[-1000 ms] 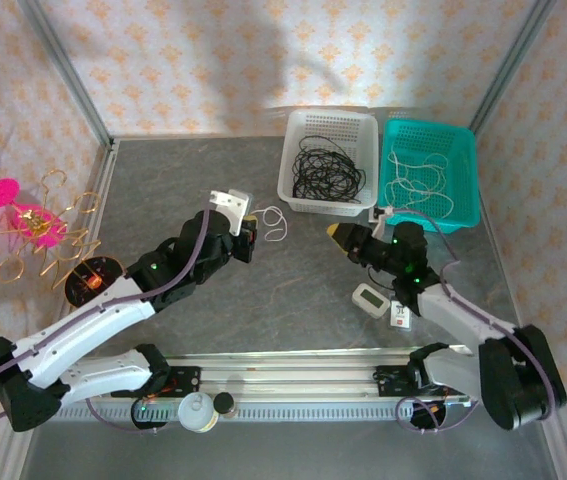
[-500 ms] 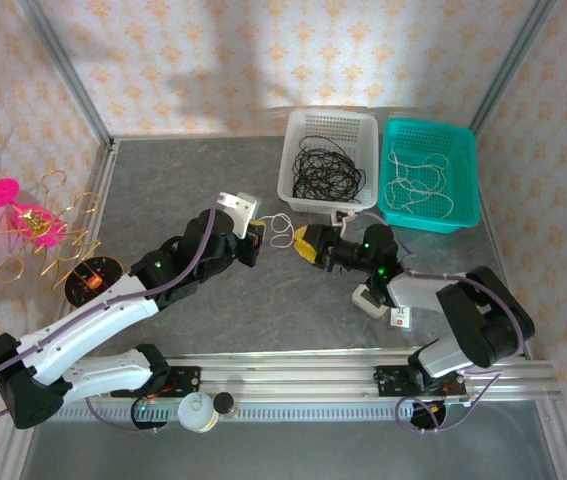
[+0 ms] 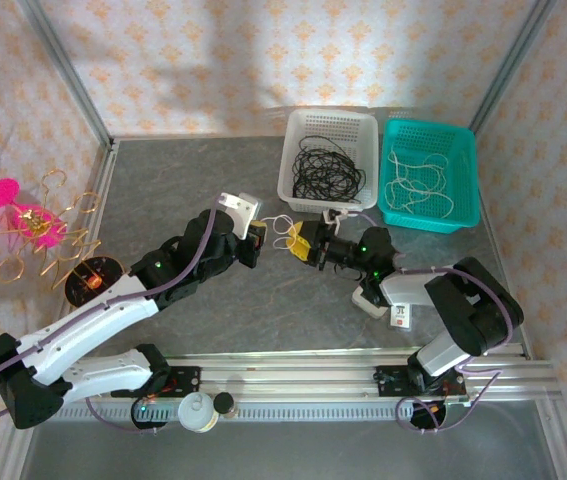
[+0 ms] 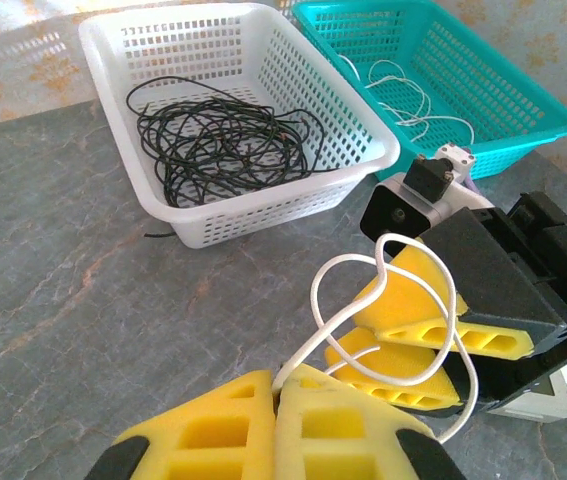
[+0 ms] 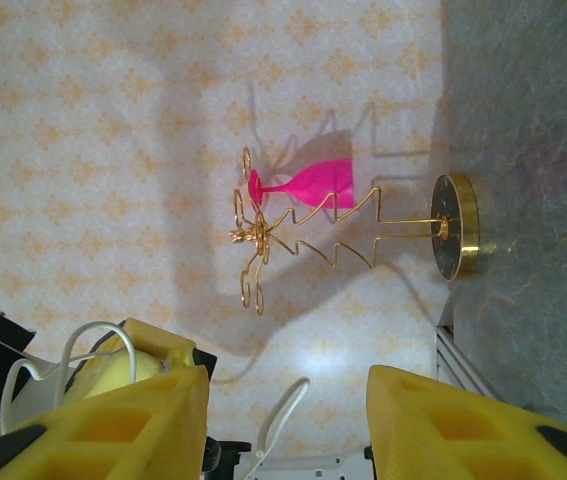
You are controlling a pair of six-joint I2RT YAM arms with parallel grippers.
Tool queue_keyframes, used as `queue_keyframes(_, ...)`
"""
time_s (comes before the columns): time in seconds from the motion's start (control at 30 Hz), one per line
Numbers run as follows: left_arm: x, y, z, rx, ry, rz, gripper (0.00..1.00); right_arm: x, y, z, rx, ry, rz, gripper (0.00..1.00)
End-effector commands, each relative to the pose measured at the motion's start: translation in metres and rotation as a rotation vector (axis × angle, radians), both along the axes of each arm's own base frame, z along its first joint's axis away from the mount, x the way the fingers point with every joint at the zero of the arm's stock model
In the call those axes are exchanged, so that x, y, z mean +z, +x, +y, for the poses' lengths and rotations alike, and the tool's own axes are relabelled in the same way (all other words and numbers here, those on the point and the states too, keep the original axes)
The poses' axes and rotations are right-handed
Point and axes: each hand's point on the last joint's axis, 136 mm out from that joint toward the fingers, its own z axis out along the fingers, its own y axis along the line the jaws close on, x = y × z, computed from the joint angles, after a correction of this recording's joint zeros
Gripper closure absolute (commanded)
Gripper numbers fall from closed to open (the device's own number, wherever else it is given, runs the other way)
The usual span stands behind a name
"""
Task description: Untangle the cables
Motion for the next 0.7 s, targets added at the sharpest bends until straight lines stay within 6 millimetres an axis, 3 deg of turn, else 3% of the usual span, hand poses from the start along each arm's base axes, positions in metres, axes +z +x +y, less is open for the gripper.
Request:
queue_keyframes(0.0,0.017,0.005,-0.004,-0.008,-0.023,-0.037,1.0,0.022,-0.001,0.005,0.014,0.058,-0.052,0.56)
queue_keyframes(0.4,0.016,0.004,-0.004,-0.005,-0.021,-0.036,1.0,0.01,-0.005,0.015,0.037,0.048,-0.025,0.69)
queue_keyframes(0.67,0.014,0.005,-0.004,-0.005,-0.02,-0.034,1.0,0.014,-0.004,0.014,0.037,0.096,0.006,0.69)
